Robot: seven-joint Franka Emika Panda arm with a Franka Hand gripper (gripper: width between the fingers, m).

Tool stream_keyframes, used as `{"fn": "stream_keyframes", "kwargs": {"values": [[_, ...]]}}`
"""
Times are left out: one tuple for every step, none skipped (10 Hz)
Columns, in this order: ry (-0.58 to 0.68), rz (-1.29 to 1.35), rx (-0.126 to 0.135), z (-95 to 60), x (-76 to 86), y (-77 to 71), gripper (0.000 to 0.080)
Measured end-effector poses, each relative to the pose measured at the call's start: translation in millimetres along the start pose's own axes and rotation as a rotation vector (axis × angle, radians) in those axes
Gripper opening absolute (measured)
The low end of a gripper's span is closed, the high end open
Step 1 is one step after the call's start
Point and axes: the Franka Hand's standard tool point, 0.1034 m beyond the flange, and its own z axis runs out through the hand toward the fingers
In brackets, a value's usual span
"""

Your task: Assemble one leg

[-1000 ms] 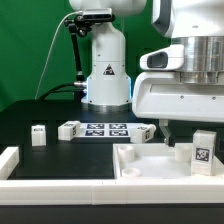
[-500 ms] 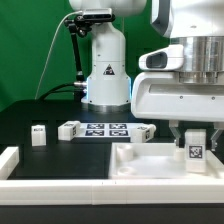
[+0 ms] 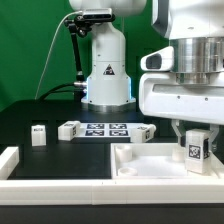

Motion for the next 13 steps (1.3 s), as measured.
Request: {"fn": "stream_keyframes", "kwargs": {"values": [[-0.008,0.152,0.006,0.7,-2.8,-0.7,0.0291],[-0.008,0.288,0.016,0.9,-3.2,-1.3,0.0291],[-0.007,0.425,0.030,1.1,-2.8,-1.8,0.0291],[-0.002,0.519,0.043,1.4,-3.2,-2.0,0.0291],[-0.006,0.667,0.045,1.4,-4.2,-2.2,0.0291],[-0.009,0.809,0.056,1.6,-5.0,-2.3,0.0291],[-0.004,0.894,0.068,1.5,-6.1,-2.8,0.0291],[-0.013,1.043,0.074,1.1,-6.3,-2.5,0.0291],[-0.024,1.102,0.076,1.4,-6.6,-2.6,0.0291],[-0.033,1.151,0.079,1.4,-6.8,-2.8,0.0291],[-0.042,1.181,0.083,1.4,-7.0,-3.0,0.0291],[-0.040,1.118,0.085,1.4,-7.5,-3.2,0.0291],[-0.039,1.102,0.085,1.5,-7.7,-3.2,0.0361]]}}
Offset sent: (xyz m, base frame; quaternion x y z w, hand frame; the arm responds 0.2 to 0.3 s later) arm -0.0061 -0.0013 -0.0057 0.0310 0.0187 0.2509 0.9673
